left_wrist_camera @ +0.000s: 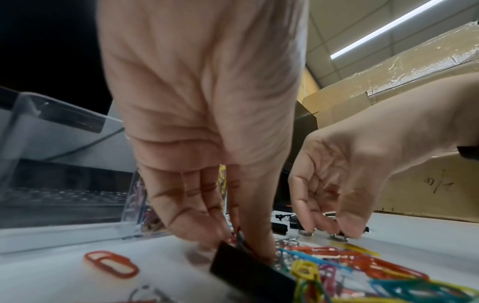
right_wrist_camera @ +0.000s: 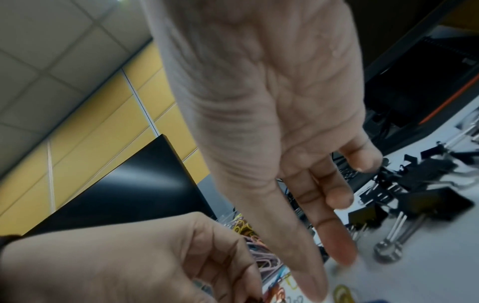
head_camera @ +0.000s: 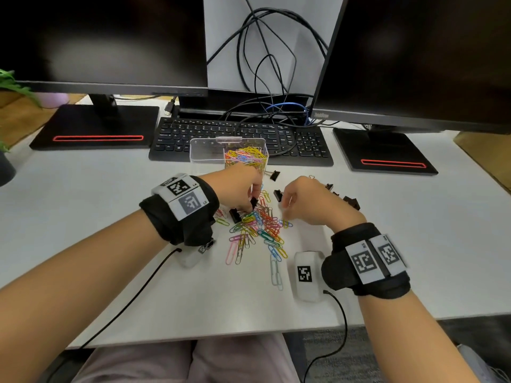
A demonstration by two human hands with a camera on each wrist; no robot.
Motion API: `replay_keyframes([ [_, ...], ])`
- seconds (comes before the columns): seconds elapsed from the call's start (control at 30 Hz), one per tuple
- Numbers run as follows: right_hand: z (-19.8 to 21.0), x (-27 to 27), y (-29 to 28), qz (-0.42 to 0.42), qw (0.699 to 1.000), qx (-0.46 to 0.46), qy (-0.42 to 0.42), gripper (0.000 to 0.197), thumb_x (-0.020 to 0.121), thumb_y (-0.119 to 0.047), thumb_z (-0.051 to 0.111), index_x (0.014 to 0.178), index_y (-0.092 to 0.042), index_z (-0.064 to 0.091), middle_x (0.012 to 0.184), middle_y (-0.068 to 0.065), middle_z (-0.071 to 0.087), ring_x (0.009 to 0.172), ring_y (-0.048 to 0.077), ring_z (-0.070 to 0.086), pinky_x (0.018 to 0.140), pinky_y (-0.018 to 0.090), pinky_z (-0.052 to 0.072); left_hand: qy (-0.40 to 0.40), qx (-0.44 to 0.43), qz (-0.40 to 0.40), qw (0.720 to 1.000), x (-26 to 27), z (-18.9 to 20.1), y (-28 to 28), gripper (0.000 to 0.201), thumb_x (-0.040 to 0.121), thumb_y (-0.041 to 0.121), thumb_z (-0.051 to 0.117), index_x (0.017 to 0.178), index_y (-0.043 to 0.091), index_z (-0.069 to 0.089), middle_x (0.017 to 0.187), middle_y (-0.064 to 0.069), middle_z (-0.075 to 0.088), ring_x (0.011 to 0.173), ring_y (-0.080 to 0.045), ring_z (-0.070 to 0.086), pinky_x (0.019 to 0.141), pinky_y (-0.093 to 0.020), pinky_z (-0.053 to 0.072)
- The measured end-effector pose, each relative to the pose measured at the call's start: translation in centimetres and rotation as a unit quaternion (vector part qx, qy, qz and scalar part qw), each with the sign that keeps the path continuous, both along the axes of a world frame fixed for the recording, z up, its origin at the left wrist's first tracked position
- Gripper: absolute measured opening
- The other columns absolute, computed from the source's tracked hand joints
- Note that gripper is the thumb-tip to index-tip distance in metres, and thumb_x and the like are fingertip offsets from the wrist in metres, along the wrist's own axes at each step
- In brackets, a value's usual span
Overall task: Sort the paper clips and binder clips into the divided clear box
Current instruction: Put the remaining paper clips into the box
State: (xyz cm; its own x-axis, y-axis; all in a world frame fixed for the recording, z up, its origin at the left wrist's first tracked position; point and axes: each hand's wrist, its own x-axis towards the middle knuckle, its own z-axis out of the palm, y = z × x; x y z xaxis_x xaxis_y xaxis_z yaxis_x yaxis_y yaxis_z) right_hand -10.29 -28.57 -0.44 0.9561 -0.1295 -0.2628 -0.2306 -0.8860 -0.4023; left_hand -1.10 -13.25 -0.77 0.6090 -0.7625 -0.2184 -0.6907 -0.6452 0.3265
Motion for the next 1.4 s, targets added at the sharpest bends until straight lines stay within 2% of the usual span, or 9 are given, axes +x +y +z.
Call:
replay_keyframes([
  [0.23, 0.2, -0.1, 1.7, 0.079, 0.995, 0.054, 0.029, 0.019, 0.081, -0.012, 0.07, 0.1, -0.016, 0.071, 0.083, -0.005, 0.06, 0.075, 0.016, 0.059, 0.057, 0.022, 0.042, 0.009, -0.005, 0.008, 1.0, 0.3, 0.3, 1.0, 0.026, 0.074, 0.018, 0.083, 0.091, 0.006, 0.066, 0.073, 0.004, 0.06, 0.072, -0.021, 0.062, 0.056, -0.023, 0.044],
  [0.33, 0.2, 0.5, 1.7, 0.056, 0.997, 0.051, -0.035, 0.031, 0.086, -0.009, 0.061, 0.116, -0.015, 0.066, 0.115, 0.003, 0.062, 0.1, 0.018, 0.058, 0.076, 0.023, 0.043, 0.013, -0.006, 0.019, 1.0, 0.3, 0.7, 1.8, 0.026, 0.074, 0.02, 0.084, 0.089, 0.005, 0.069, 0.075, 0.001, 0.064, 0.067, -0.019, 0.062, 0.056, -0.025, 0.049],
  [0.43, 0.1, 0.9, 2.0, 0.081, 0.995, 0.047, -0.022, 0.046, 0.091, -0.013, 0.057, 0.137, -0.02, 0.049, 0.148, 0.0, 0.041, 0.134, 0.018, 0.04, 0.104, 0.027, 0.033, 0.015, -0.015, 0.034, 0.999, 0.2, 1.3, 2.4, 0.024, 0.076, 0.018, 0.082, 0.09, 0.004, 0.068, 0.073, 0.003, 0.06, 0.061, -0.015, 0.059, 0.054, -0.026, 0.051],
  [0.53, -0.2, 1.0, 2.6, 0.111, 0.992, 0.037, 0.048, 0.054, 0.094, -0.018, 0.054, 0.145, -0.026, 0.038, 0.158, -0.004, 0.022, 0.14, 0.02, 0.033, 0.106, 0.029, 0.033, -0.02, -0.014, 0.041, 0.999, 0.2, 1.9, 2.8, 0.026, 0.075, 0.018, 0.083, 0.088, 0.005, 0.064, 0.077, -0.001, 0.061, 0.06, -0.015, 0.059, 0.052, -0.025, 0.05],
  [0.6, -0.1, 0.8, 2.8, 0.132, 0.988, 0.02, 0.076, 0.053, 0.094, -0.017, 0.051, 0.145, -0.028, 0.038, 0.159, -0.003, 0.019, 0.138, 0.022, 0.036, 0.106, 0.031, 0.036, -0.031, -0.014, 0.042, 0.999, 0.3, 2.2, 3.0, 0.026, 0.075, 0.017, 0.083, 0.086, 0.005, 0.063, 0.079, -0.005, 0.064, 0.061, -0.019, 0.065, 0.054, -0.029, 0.055],
  [0.83, 1.1, 0.3, 2.5, 0.178, 0.98, 0.069, 0.057, 0.042, 0.093, -0.008, 0.049, 0.131, -0.023, 0.057, 0.139, -0.006, 0.052, 0.128, 0.013, 0.047, 0.11, 0.031, 0.036, -0.039, -0.021, 0.07, 0.997, 0.8, 3.2, 4.1, 0.018, 0.082, 0.018, 0.078, 0.086, 0.005, 0.066, 0.064, -0.001, 0.069, 0.055, -0.014, 0.069, 0.054, -0.023, 0.053],
  [0.93, 0.8, 0.3, 2.9, 0.165, 0.983, 0.067, 0.048, 0.046, 0.092, -0.007, 0.047, 0.133, -0.026, 0.054, 0.146, -0.002, 0.044, 0.133, 0.017, 0.041, 0.11, 0.032, 0.034, -0.06, -0.045, 0.081, 0.994, 0.5, 3.0, 3.5, 0.019, 0.084, 0.018, 0.075, 0.09, 0.004, 0.063, 0.063, 0.008, 0.057, 0.053, -0.012, 0.063, 0.055, -0.023, 0.05],
  [1.07, 0.3, 0.4, 3.5, 0.193, 0.975, 0.057, 0.097, 0.054, 0.088, -0.001, 0.047, 0.137, -0.026, 0.05, 0.155, -0.004, 0.032, 0.14, 0.017, 0.033, 0.114, 0.037, 0.03, -0.081, -0.065, 0.076, 0.992, 0.1, 1.9, 2.1, 0.022, 0.085, 0.02, 0.073, 0.096, 0.003, 0.064, 0.075, -0.001, 0.063, 0.065, -0.018, 0.06, 0.069, -0.033, 0.054],
  [1.4, 1.3, -0.1, 1.7, 0.132, 0.989, 0.066, 0.013, 0.043, 0.087, 0.001, 0.046, 0.119, -0.019, 0.067, 0.126, 0.002, 0.063, 0.111, 0.017, 0.059, 0.096, 0.034, 0.048, -0.08, -0.022, 0.017, 0.996, 0.1, 0.3, -0.2, 0.023, 0.089, 0.022, 0.067, 0.107, 0.008, 0.063, 0.087, 0.003, 0.05, 0.09, -0.021, 0.055, 0.07, -0.026, 0.035],
])
